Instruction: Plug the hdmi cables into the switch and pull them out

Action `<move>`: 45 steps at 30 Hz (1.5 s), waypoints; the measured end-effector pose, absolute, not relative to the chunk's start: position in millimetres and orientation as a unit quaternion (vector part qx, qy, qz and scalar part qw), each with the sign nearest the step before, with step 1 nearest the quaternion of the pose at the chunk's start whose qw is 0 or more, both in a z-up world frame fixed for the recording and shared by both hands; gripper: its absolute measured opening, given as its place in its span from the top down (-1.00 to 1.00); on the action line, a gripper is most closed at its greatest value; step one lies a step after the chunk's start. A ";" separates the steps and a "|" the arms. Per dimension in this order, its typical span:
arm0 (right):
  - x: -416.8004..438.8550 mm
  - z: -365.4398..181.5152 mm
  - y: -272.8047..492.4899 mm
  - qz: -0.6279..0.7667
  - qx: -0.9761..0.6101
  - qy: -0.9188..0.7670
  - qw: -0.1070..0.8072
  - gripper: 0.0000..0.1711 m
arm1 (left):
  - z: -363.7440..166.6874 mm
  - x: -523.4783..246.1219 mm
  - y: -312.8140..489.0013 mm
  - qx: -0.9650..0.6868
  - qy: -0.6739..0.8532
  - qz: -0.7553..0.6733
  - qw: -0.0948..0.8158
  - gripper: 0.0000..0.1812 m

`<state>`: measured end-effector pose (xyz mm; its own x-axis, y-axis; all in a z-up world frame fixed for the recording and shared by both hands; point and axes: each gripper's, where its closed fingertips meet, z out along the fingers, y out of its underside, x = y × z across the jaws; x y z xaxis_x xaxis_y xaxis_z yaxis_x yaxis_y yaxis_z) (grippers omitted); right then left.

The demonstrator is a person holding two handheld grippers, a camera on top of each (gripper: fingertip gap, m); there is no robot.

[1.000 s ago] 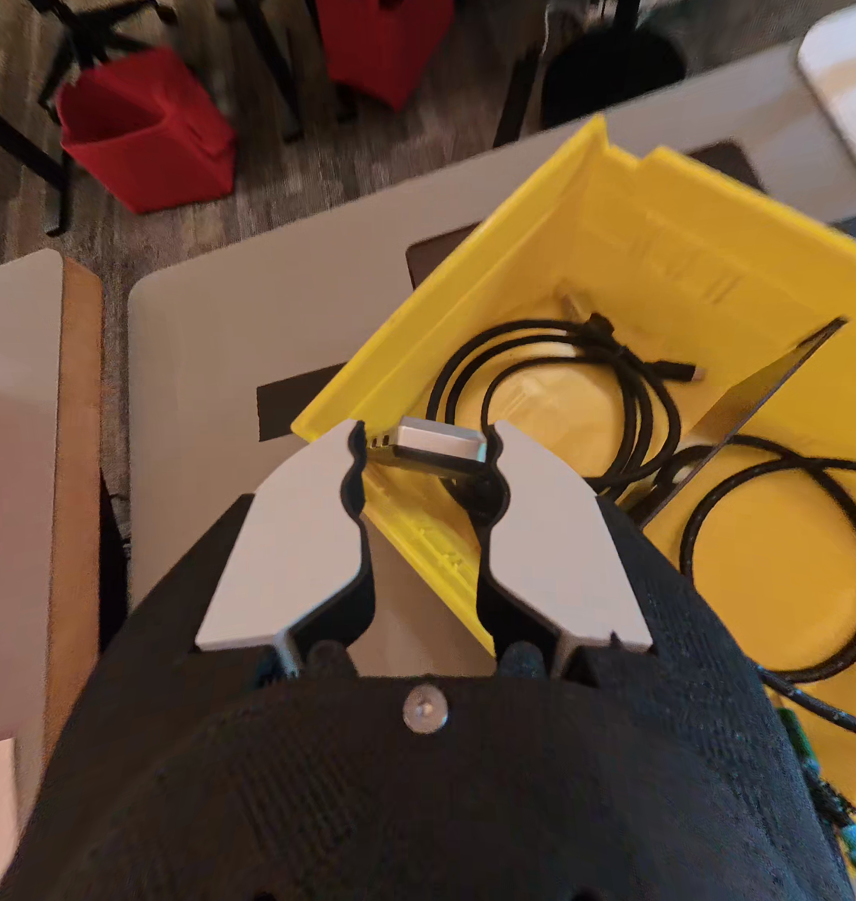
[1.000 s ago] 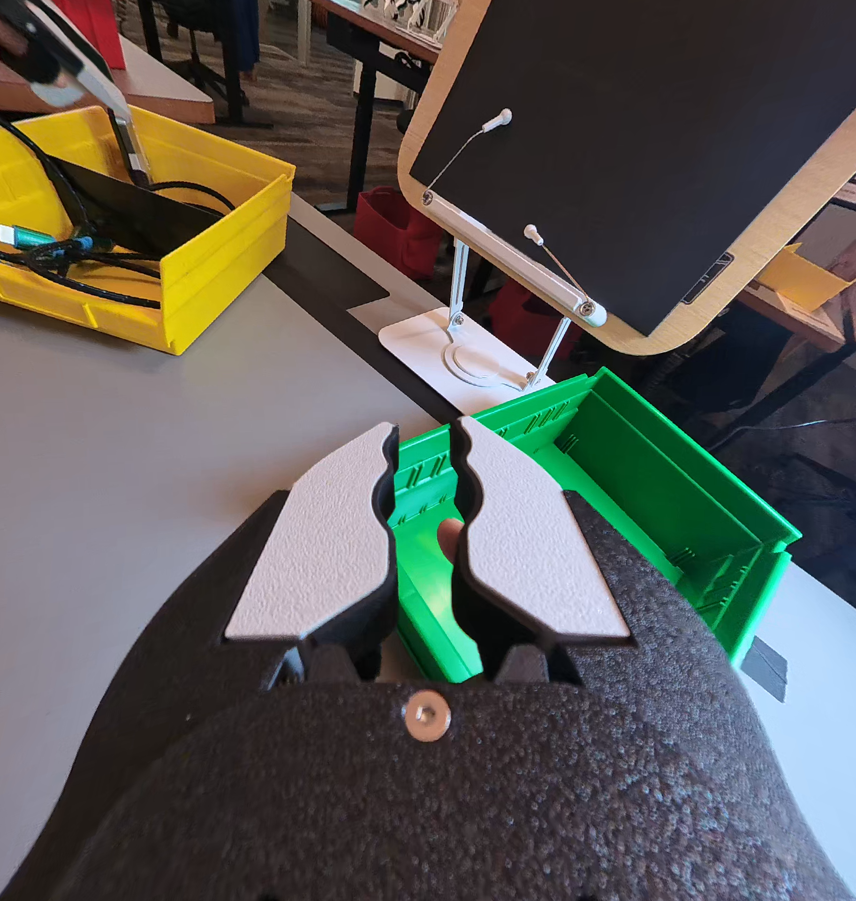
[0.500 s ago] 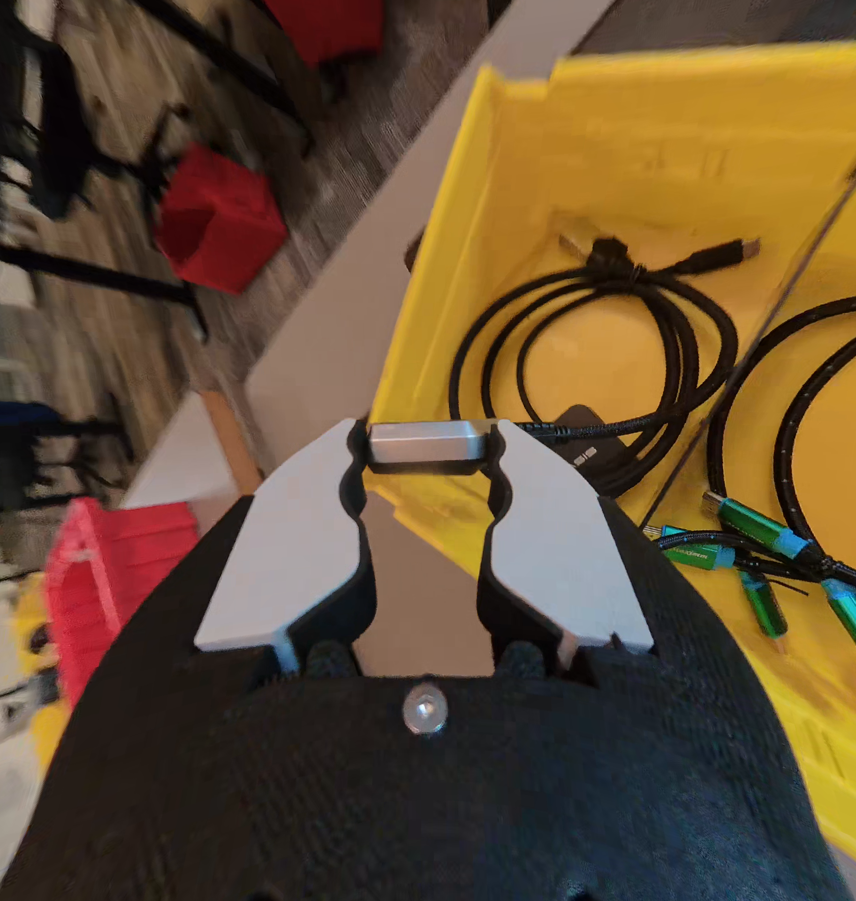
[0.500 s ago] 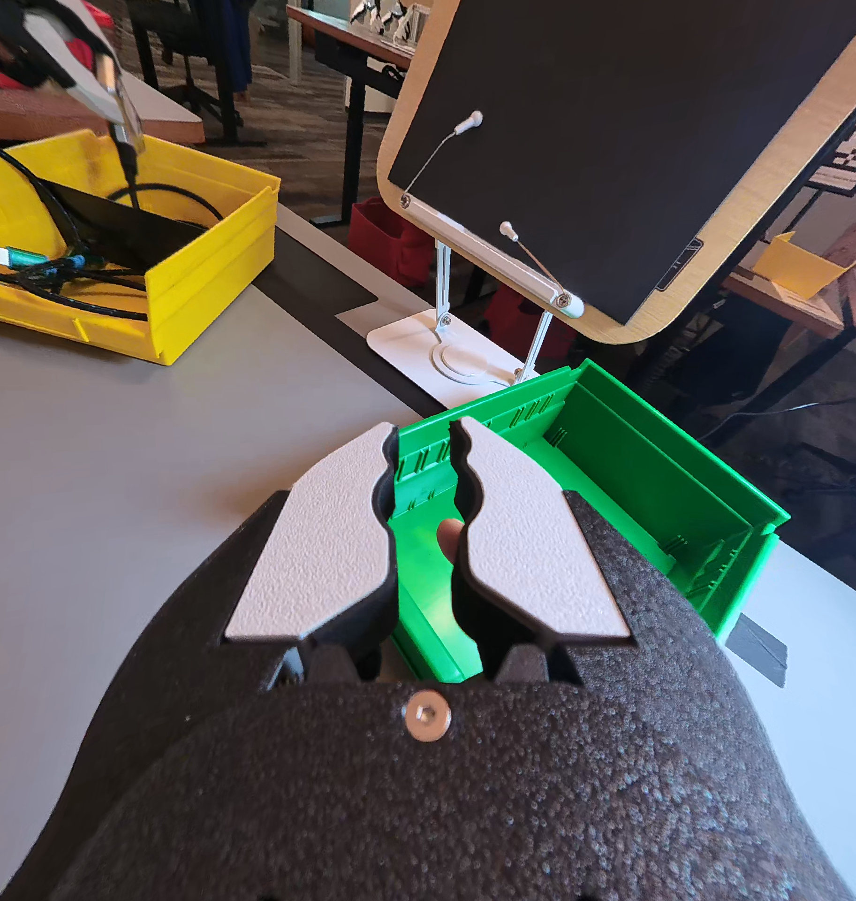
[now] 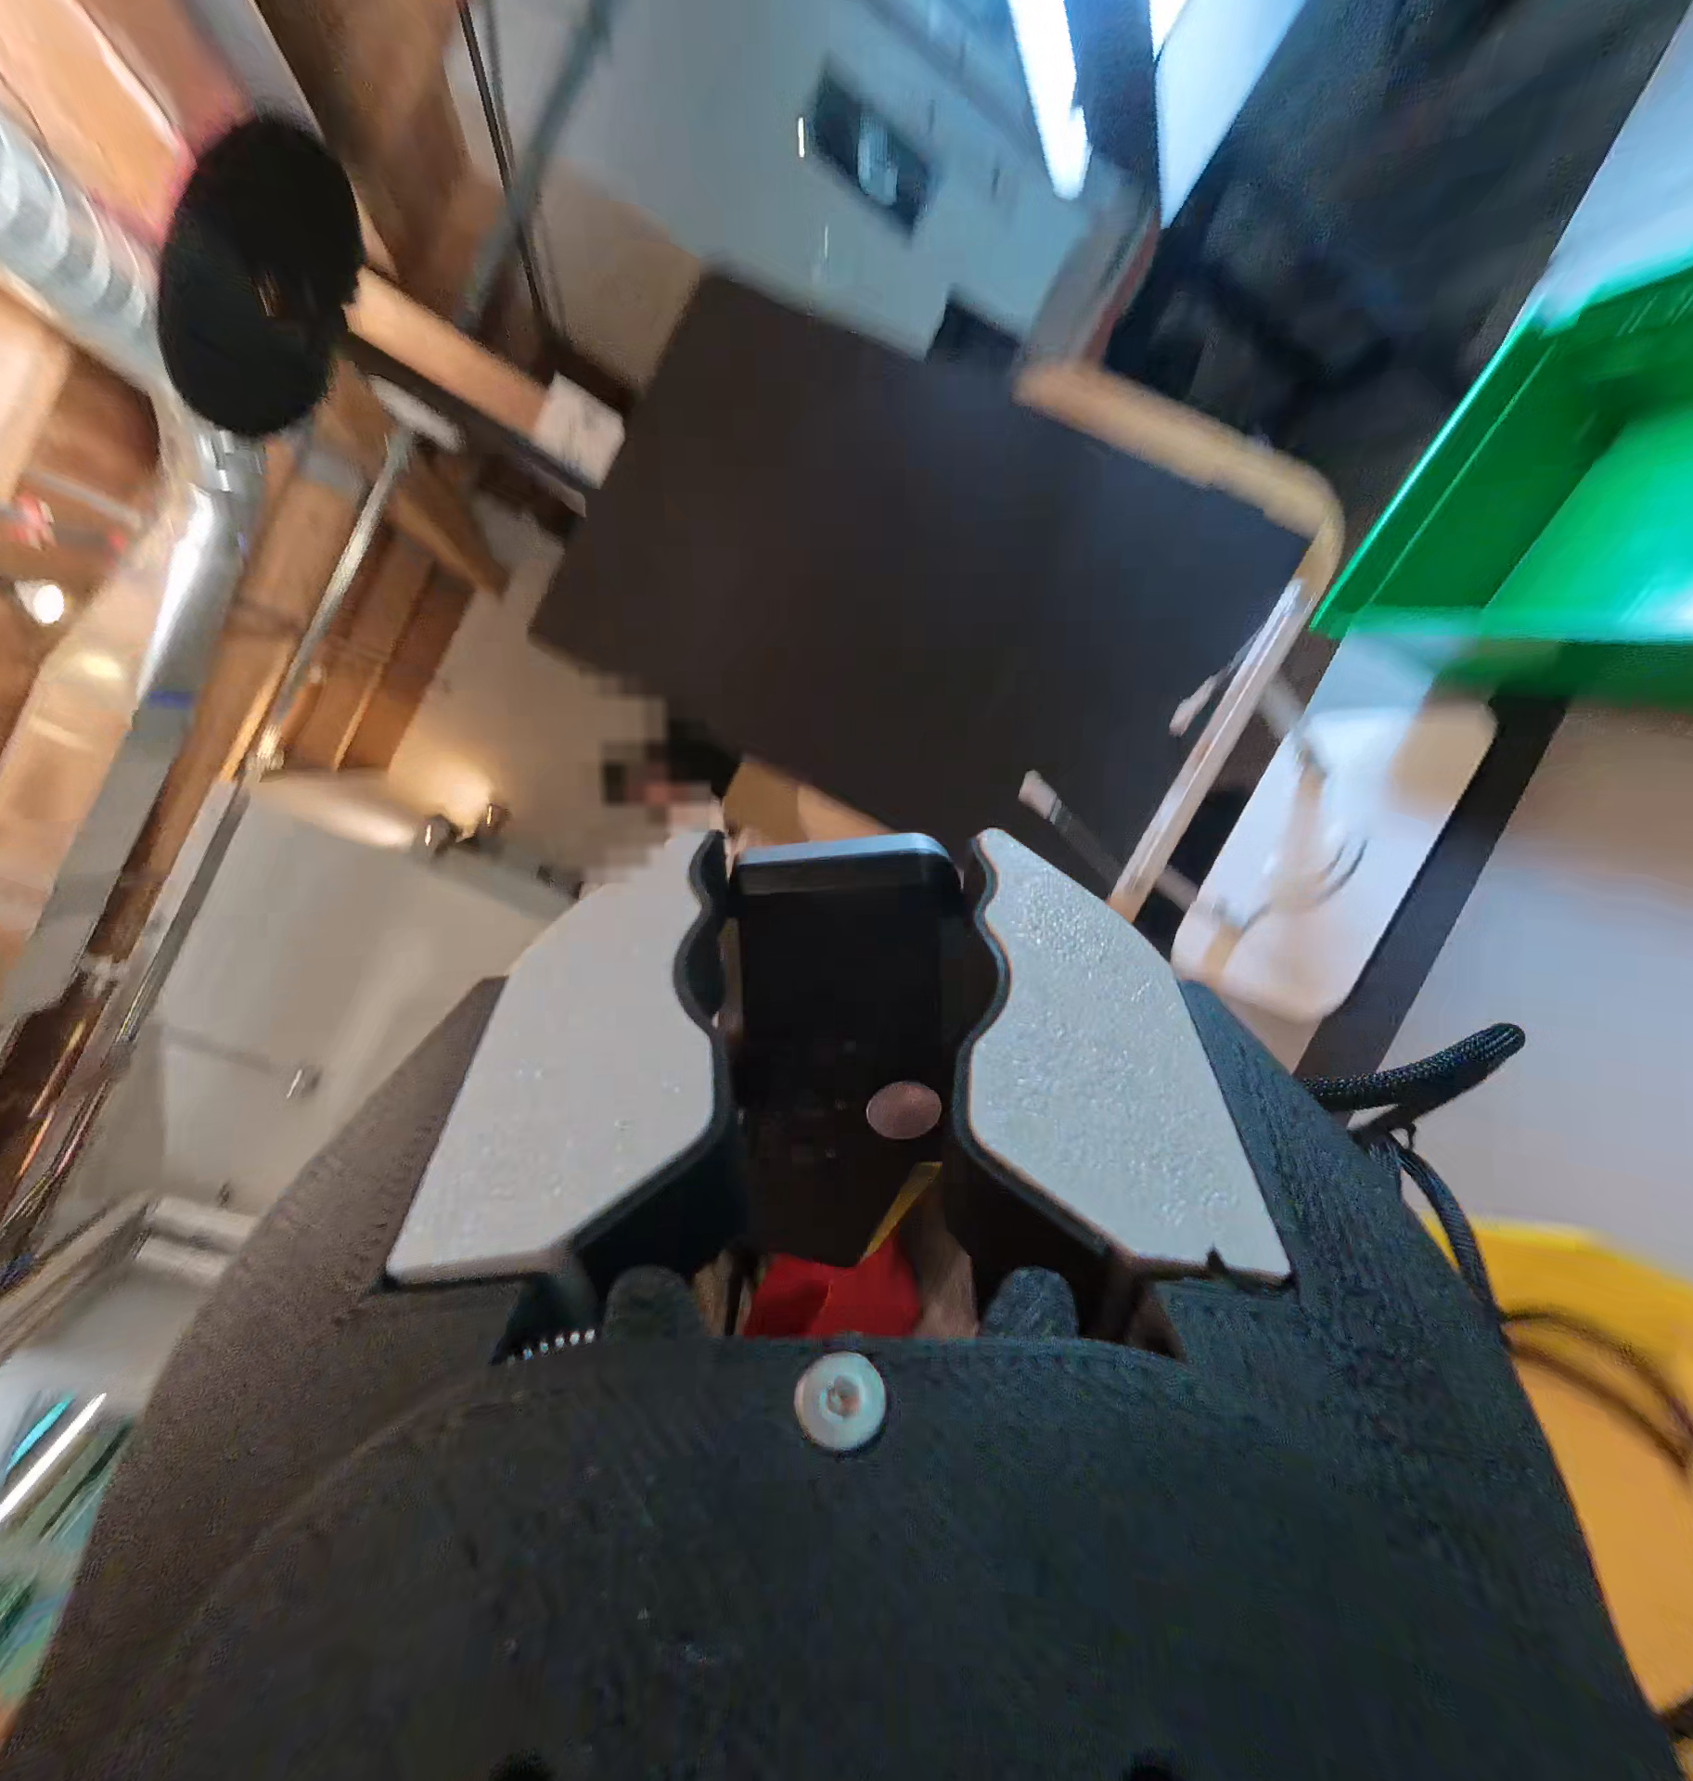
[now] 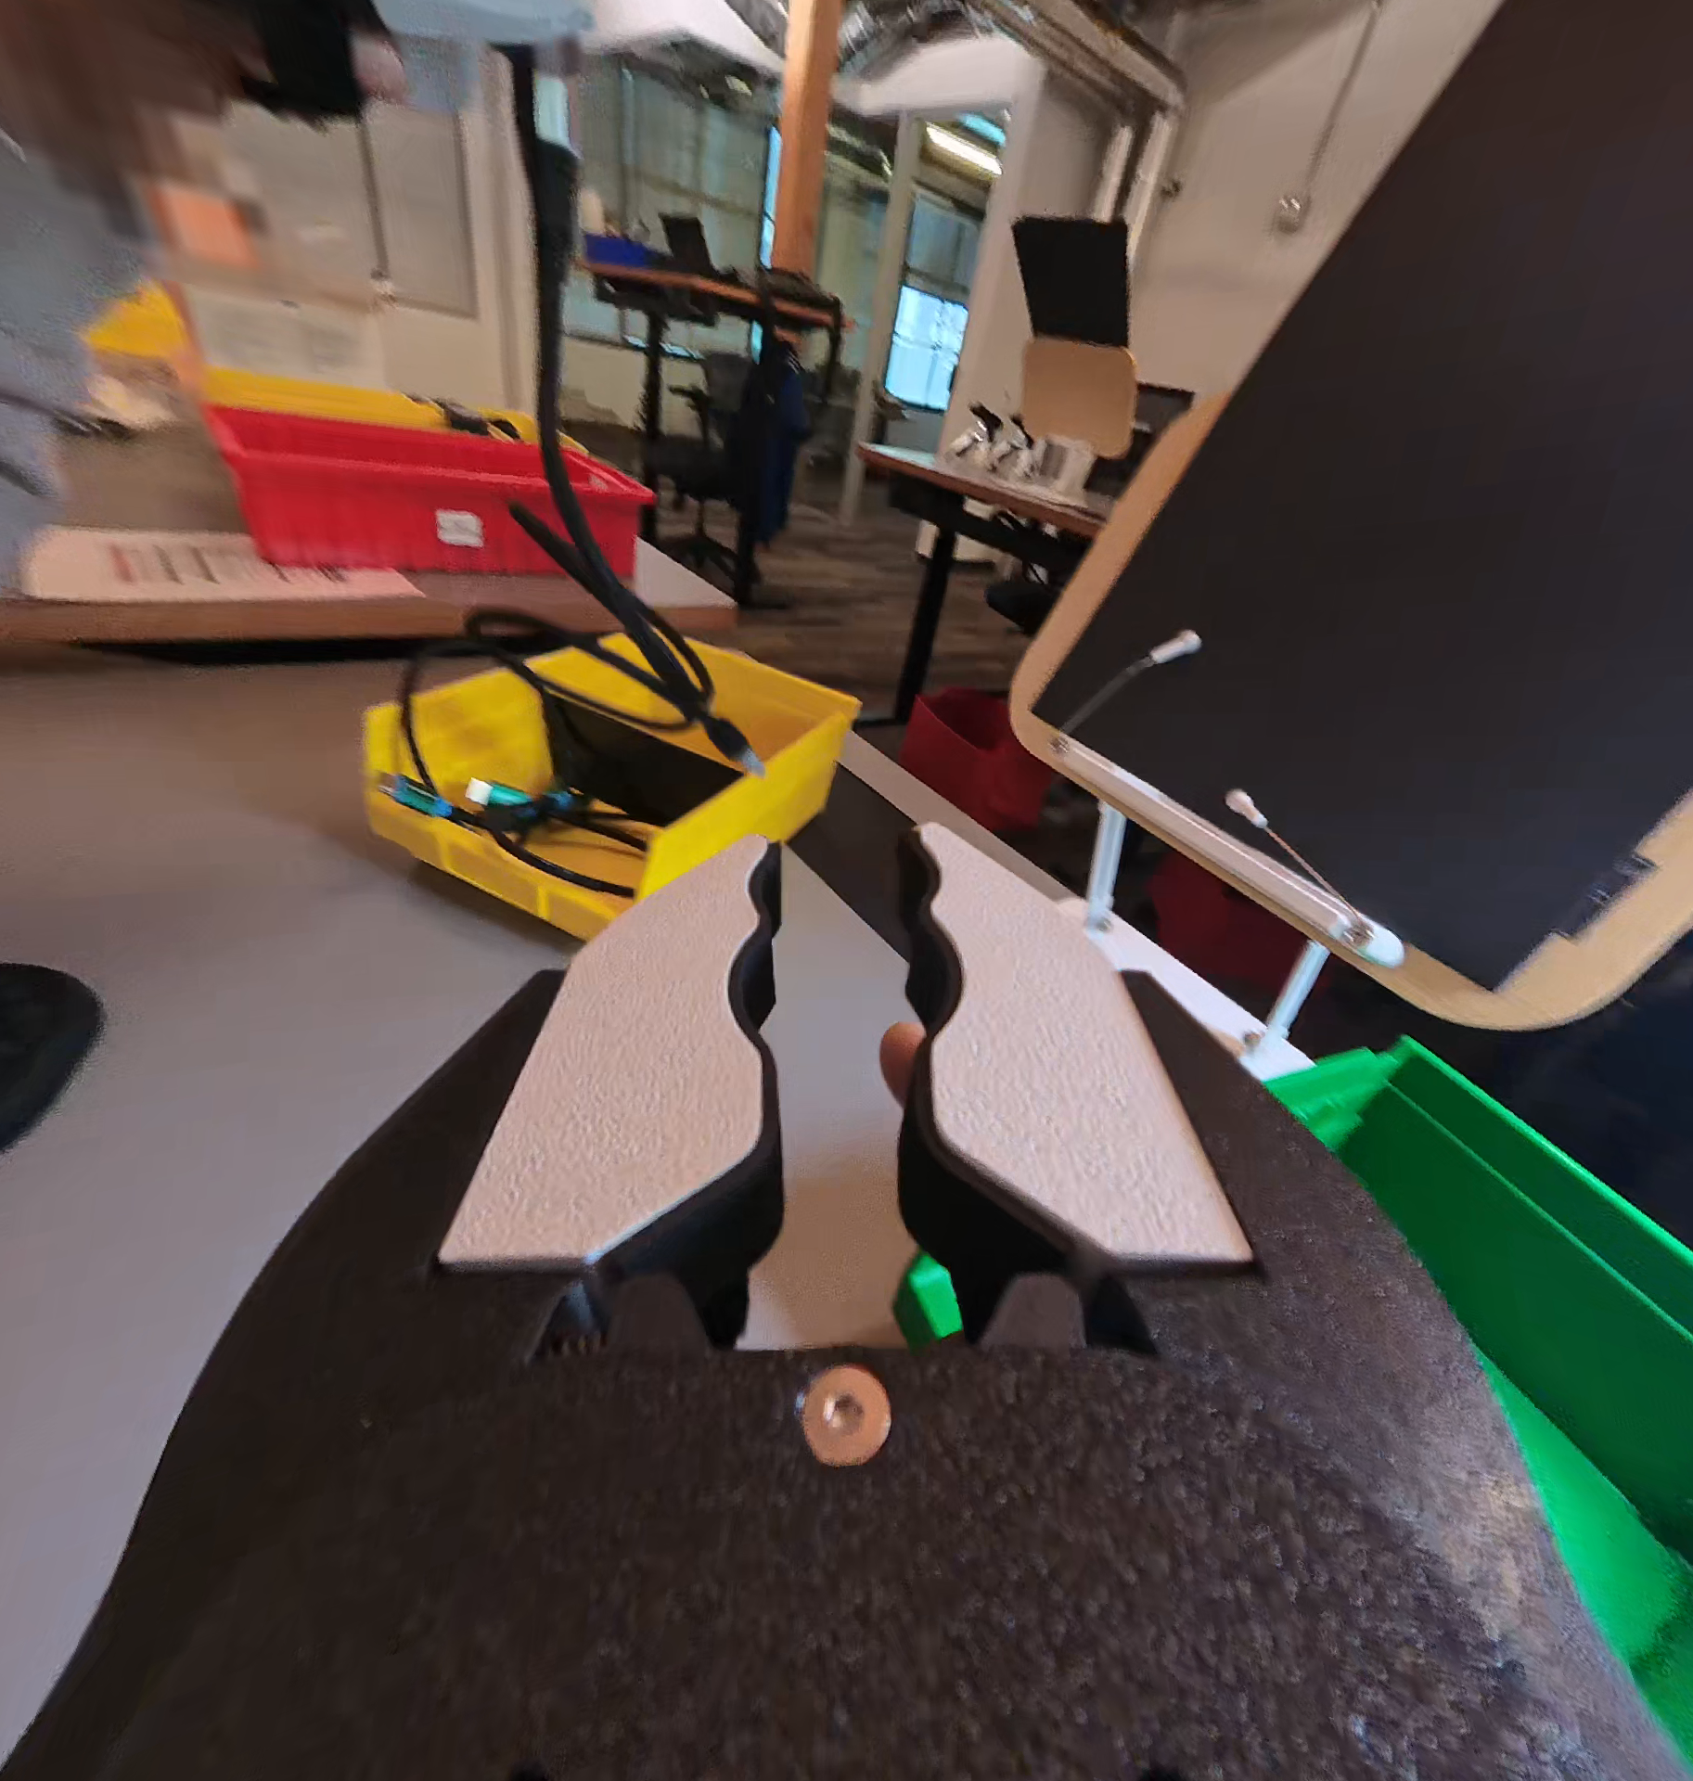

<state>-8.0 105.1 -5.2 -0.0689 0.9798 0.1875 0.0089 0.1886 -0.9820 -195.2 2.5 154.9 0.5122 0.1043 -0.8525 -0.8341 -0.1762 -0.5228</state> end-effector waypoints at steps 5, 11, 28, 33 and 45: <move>-4.2 11.6 54.8 0.518 -0.380 -0.593 0.486 0.59 | 135.6 -76.9 17.9 -0.595 0.369 0.279 0.657 0.48; -5.6 -5.9 6.8 0.612 -0.357 -0.625 0.327 0.35 | 78.8 30.1 30.7 -0.549 0.456 0.103 0.692 0.48; -33.2 -6.7 78.1 0.324 -0.420 -0.458 0.714 0.69 | 36.8 4.3 61.7 -0.584 0.229 -0.077 0.775 0.57; -35.7 -15.4 85.9 0.269 -0.433 -0.452 0.732 0.73 | 34.2 19.0 49.0 -0.582 0.292 -0.057 0.757 0.55; -26.6 -1.5 61.1 0.414 -0.357 -0.502 0.670 0.76 | 8.0 10.7 63.3 -0.610 0.317 0.020 0.726 0.46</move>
